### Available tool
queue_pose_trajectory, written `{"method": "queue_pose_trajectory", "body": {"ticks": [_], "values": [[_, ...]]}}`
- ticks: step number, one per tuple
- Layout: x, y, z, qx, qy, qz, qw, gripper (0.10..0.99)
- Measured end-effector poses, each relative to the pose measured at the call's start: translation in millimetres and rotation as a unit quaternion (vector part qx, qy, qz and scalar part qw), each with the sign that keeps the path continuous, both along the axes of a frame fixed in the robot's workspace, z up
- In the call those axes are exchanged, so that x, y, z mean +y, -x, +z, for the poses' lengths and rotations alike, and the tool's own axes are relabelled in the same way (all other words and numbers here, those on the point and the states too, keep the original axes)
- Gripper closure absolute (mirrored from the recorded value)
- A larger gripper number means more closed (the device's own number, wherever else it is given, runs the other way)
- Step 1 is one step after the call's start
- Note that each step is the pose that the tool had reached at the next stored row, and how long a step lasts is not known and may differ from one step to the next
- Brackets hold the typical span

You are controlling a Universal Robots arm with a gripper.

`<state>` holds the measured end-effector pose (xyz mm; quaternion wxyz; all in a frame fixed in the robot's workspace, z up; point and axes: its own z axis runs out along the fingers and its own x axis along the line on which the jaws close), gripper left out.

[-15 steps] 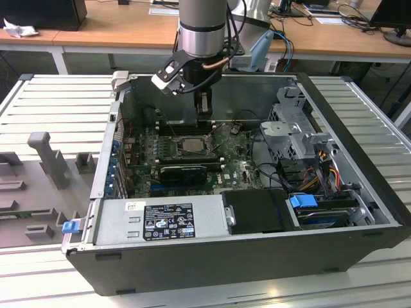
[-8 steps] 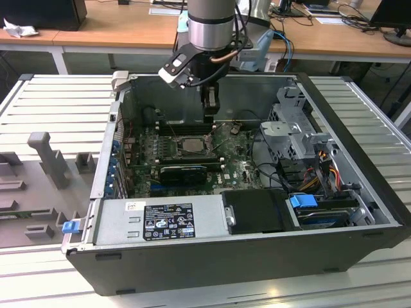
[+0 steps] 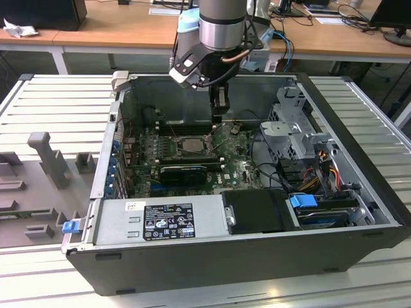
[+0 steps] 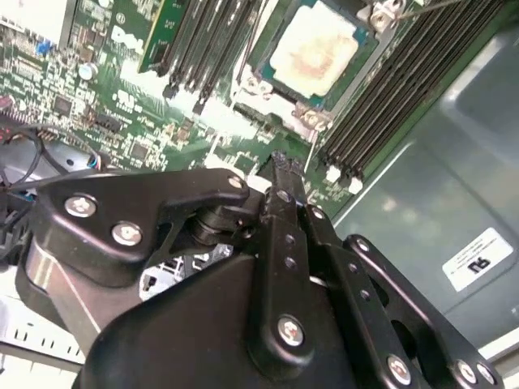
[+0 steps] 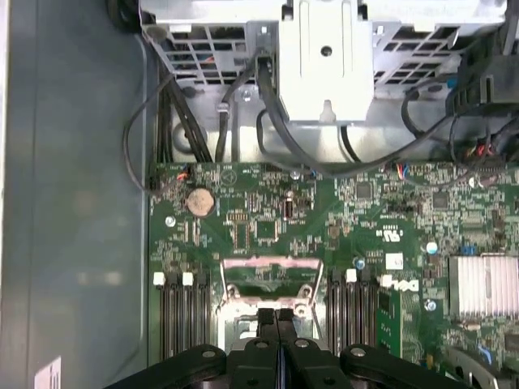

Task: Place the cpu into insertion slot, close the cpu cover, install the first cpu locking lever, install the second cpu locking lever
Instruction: 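Close the cpu cover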

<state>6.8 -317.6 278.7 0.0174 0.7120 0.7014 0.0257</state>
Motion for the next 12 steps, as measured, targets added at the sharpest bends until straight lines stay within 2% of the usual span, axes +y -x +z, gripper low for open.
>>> {"method": "queue_pose_trajectory", "body": {"ticks": [2,4,7,12], "values": [[0.0,-3.9,0.0,0.0002,0.0,0.0,1.0,0.98],[0.0,-13.4,-0.1,0.0023,-0.0002,0.0,1.0,0.98],[0.0,-27.2,-1.3,0.0029,-0.0003,0.002,1.0,0.98],[0.3,-35.0,-10.2,0.0029,-0.0002,0.007,1.0,0.98]]}}
